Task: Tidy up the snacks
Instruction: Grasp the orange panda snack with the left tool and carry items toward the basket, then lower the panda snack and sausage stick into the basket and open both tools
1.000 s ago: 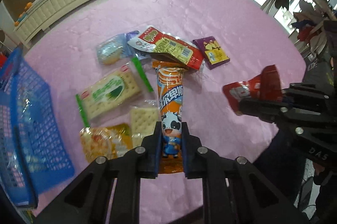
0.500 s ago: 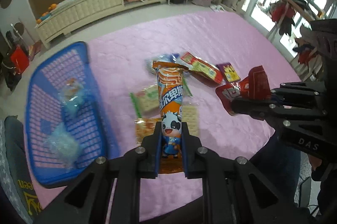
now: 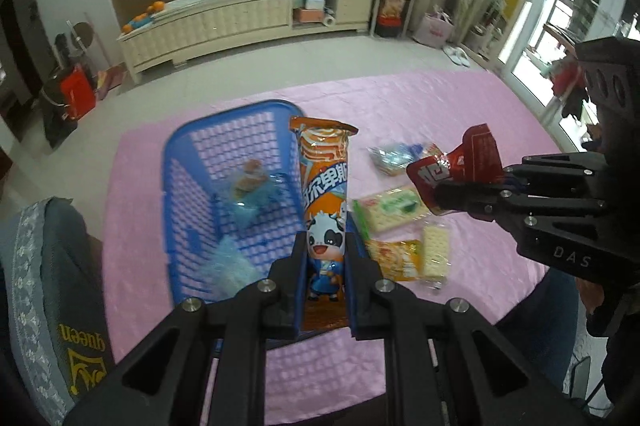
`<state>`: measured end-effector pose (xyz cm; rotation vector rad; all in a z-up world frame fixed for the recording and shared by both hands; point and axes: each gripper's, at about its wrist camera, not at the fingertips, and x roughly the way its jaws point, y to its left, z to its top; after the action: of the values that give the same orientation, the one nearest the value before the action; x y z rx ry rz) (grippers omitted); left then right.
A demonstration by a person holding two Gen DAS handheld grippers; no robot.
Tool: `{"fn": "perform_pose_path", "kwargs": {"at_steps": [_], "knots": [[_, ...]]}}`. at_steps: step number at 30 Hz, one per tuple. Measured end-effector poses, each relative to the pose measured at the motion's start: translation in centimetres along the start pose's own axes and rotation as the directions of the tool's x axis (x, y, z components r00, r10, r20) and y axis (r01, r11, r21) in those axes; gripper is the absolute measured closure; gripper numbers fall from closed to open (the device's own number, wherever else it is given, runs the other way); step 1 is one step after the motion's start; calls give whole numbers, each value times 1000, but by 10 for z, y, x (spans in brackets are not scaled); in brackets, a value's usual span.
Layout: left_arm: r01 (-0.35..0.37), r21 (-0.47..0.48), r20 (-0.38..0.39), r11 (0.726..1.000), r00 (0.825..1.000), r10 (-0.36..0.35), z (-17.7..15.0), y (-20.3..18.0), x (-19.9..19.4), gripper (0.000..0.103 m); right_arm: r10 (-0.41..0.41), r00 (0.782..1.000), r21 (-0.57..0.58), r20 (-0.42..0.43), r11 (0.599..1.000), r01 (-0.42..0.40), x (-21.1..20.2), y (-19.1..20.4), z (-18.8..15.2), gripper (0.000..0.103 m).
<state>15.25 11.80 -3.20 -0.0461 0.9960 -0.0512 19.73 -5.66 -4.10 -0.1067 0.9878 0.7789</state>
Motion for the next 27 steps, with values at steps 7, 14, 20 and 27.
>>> {"fn": "perform_pose_path", "kwargs": {"at_steps": [7, 14, 20, 27], "knots": [[-28, -61, 6, 998, 1000, 28, 12, 38, -4, 89, 17, 999, -26, -42, 1000, -18, 33, 17, 31, 91], [-44, -83, 8, 996, 999, 45, 27, 62, 5, 89, 19, 995, -36, -95, 999, -22, 66, 22, 68, 91], [-54, -109, -14, 993, 998, 53, 28, 75, 20, 89, -39, 991, -53, -127, 998, 33, 97, 17, 87, 91], [-55, -115, -40, 992, 998, 50, 28, 80, 31, 89, -134, 984, -108, -117, 987, 121, 118, 19, 94, 13]]}}
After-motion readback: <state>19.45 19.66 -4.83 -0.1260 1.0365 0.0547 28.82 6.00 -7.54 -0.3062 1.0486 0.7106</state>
